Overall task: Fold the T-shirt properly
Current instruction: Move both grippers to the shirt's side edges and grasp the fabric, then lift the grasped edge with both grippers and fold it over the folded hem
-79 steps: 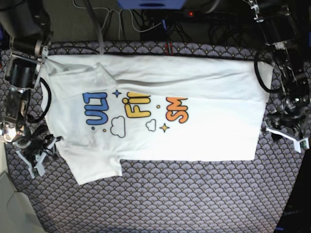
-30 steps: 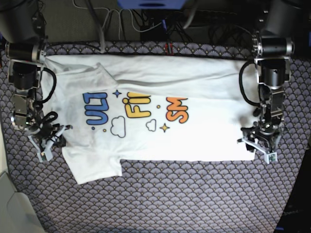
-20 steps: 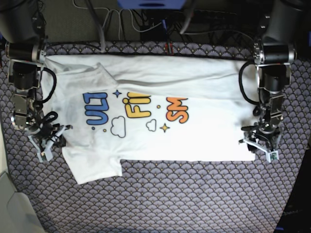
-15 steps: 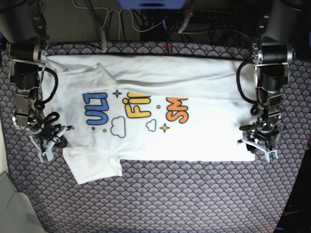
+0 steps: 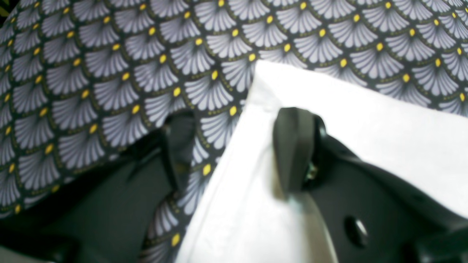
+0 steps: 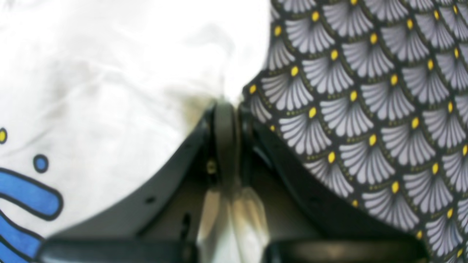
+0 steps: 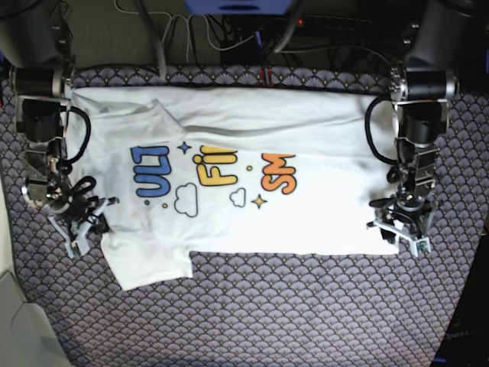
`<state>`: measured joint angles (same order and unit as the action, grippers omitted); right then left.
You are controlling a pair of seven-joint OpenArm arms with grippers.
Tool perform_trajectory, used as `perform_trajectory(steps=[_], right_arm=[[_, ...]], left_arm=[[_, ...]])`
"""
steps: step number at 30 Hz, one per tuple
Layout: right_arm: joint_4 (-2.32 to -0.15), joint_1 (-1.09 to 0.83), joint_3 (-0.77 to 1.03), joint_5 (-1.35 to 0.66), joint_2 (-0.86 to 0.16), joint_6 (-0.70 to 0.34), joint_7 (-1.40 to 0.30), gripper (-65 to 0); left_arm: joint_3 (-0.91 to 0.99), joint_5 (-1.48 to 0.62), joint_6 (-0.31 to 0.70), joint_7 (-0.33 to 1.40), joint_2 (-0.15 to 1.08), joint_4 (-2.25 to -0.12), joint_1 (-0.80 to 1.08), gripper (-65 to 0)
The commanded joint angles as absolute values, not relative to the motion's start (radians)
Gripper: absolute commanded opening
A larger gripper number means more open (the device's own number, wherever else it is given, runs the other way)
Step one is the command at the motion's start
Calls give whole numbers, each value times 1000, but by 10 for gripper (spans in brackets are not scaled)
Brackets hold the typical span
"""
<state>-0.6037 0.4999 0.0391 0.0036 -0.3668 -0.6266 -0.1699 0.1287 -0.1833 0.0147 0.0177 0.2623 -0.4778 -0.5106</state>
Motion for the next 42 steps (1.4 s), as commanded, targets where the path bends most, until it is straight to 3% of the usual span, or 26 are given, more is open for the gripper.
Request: perform_trajectory(steps=[1,7,11,14,15,25,30,34,42], right_arm=[[-610,515,25,8,-367,-642,-191,-650],[-610,515,21,8,-366,-642,-191,-650],[-610,515,21,8,-366,-642,-191,-650],[-610,515,21,8,-366,-642,-188,-650],[-610,515,21,8,-366,-642,-186,-650],[-636,513,31,4,-369,-648,-185,-650],[-800,415,31,2,-371,-648,-191,-650],[-912,351,33,2,-371,-644,-193,-650],[-1106,245,157,2,-367,-650,-246,-650]], left_arm=[[128,-183,19,7,262,-492,-538,-303],[128,-180,19,5,249,-483,-532,-320],[127,-182,19,5,249,-483,-529,-462],[128,-183,19,5,249,-483,-529,-625],[130,-183,19,5,249,-483,-529,-650],[133,-185,19,13,254,-509,-529,-645],[133,-185,12,18,255,-671,-446,-645],[133,-185,10,124,255,-808,-400,-645],[196,-185,10,189,255,-1009,-300,-645]])
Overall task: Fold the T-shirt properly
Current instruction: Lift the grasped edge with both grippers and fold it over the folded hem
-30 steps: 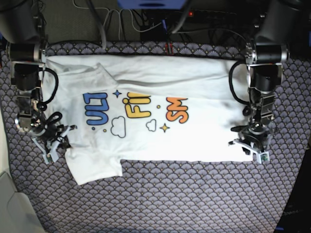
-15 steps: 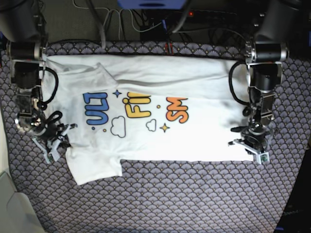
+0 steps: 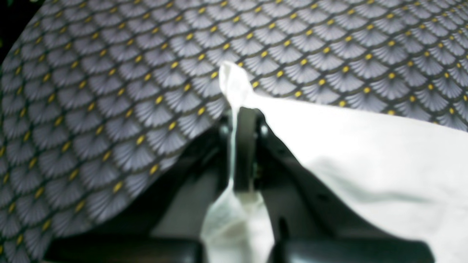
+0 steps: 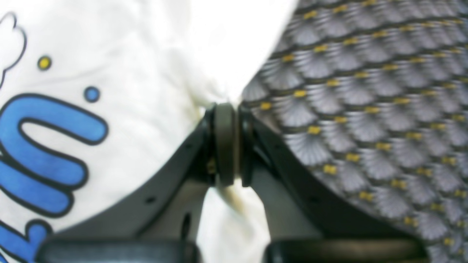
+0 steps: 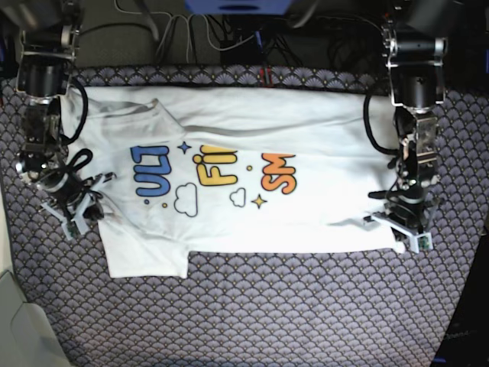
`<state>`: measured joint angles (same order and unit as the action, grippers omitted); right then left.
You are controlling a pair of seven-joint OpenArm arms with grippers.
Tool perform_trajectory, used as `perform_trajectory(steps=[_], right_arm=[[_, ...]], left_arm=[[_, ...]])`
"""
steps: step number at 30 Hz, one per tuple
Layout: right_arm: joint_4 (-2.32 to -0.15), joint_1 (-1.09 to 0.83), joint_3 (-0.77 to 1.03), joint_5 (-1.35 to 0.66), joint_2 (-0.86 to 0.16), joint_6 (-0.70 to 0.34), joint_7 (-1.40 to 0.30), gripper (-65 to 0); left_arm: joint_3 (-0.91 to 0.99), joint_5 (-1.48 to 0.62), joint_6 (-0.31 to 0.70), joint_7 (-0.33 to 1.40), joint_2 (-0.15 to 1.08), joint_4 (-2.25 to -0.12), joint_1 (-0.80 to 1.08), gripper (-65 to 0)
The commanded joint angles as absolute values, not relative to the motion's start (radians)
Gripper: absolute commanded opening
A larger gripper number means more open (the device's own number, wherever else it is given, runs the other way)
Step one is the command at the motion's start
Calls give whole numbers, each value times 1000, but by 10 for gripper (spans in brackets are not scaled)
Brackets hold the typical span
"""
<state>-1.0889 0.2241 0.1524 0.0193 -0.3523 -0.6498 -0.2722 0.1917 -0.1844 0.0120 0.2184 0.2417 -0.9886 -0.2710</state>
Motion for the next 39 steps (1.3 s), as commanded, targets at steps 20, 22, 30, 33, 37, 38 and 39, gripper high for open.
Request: perform_trajectory(steps=[20,22,30,33,37,38,39], right_arm=[[-1569,-54,320,2,-344,-698,-363,-650],[-1595,-85,346,2,-344,-698,-363,-650],[-1659,-182,404,1,-332,-698,-360,-650],[-1682,-223,404,1,-332,-698,-358,-650],[-1709,-269,406,1,-332,-698,-357,-650],[-1709,-277,406,1,-332,-698,-357,-650],[-1709,-286,406,1,-332,-698,-355,-650]], left_arm=[[312,-185,13,340,255,-1431,-38,-645],[312,-185,12,340,255,-1474,1,-645],[357,-185,18,340,249,-1595,134,-645],[374,-185,18,340,249,-1596,168,-645],[403,-185,19,340,249,-1596,214,-645],[404,-185,19,340,249,-1596,225,-645],[404,-185,19,340,252,-1596,236,-645]])
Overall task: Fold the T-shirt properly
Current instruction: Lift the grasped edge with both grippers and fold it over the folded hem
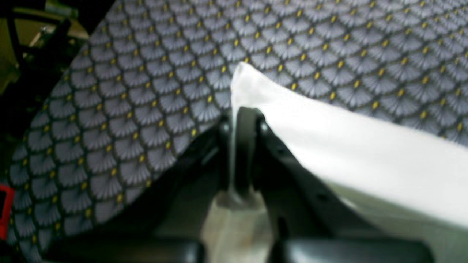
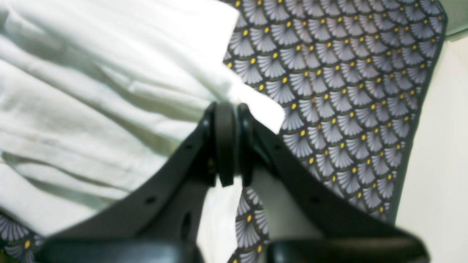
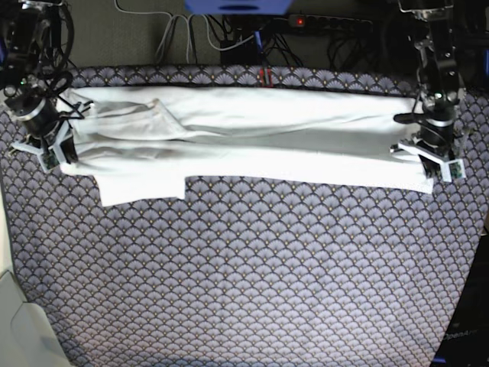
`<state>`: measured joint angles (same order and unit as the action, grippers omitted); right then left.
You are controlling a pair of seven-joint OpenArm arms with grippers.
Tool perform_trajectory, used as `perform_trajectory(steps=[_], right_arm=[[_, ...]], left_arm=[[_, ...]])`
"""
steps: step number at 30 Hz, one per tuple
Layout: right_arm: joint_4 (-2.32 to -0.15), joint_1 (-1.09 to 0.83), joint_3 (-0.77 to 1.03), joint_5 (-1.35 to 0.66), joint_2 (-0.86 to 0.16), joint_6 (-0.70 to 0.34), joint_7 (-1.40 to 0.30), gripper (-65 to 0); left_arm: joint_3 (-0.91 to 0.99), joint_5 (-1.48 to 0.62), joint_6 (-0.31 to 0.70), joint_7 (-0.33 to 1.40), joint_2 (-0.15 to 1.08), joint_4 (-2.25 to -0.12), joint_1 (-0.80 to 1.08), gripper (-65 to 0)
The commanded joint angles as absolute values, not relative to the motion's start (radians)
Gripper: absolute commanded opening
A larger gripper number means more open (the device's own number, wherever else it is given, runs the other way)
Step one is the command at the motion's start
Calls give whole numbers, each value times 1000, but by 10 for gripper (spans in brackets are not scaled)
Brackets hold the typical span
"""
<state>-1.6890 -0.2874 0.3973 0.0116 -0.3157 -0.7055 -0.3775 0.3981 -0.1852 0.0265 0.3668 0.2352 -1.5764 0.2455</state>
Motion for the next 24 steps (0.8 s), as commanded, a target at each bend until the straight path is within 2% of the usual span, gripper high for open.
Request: perform_trajectory(steps=[1,10,17,24], right_arm=[[-1709,-294,406,1,-332,-698,-355,-650],[-1709,-348,435,1,-335,-698,-328,-650],[-1705,-348,533,1,-314,-698,-326,-650],[-1701,-401,518,1,-309,-698,-321,-650]], left_arm=[[404,-185,19,338,255,-1596,246,-645],[406,-185,19,340,257,-1675,331,-645],[412,-179,19,340,257,-1685,346,-645],[463,-180,21,341,257,-1678,348,-645]])
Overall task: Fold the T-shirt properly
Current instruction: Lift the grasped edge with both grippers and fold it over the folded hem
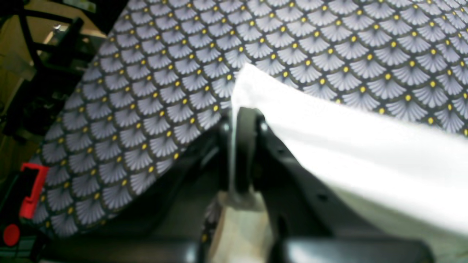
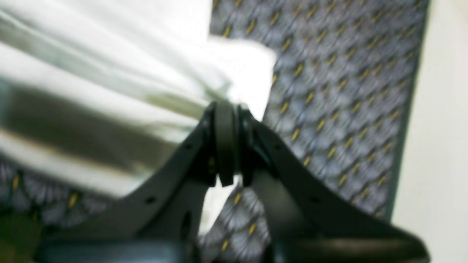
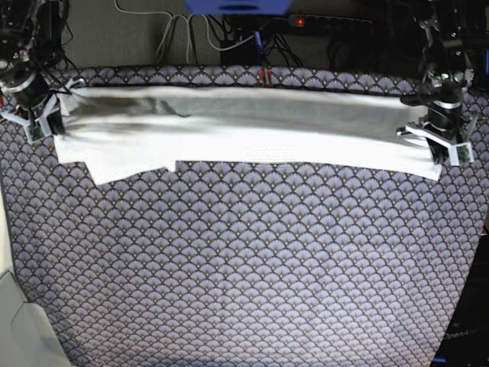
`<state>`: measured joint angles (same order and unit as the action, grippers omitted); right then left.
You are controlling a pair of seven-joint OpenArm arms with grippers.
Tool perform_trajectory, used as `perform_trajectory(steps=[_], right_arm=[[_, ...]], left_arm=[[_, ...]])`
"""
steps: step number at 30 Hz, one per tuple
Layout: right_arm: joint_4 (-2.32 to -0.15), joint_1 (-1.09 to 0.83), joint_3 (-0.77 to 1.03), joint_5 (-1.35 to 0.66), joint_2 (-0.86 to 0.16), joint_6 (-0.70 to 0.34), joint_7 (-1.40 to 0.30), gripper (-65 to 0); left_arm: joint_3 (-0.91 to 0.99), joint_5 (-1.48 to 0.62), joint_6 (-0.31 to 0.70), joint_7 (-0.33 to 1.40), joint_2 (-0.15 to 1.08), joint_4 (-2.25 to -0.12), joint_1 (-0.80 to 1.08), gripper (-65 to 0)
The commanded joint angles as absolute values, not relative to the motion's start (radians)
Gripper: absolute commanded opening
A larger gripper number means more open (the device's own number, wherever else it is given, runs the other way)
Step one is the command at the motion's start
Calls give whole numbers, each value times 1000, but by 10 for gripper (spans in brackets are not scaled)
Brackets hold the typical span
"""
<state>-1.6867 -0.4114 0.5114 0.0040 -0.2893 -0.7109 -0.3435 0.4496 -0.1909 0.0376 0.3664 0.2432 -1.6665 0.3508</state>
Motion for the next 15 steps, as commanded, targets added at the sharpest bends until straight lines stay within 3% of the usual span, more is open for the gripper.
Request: perform_trajectory(steps=[1,9,15], right_arm=[[-1701,-403,504,1,-309,-698,-321,-650],[-1693,-423,484,1,-291,-698,-325,-650],[-1693,-432,484,1,-289,-698,-326,-650]], left_arm=[[463,-180,21,341,257,-1676,354,-645],[456,-179,21,341,257,-1655,367,-635],[455,-185,21,340,285,-1555,325,-481]])
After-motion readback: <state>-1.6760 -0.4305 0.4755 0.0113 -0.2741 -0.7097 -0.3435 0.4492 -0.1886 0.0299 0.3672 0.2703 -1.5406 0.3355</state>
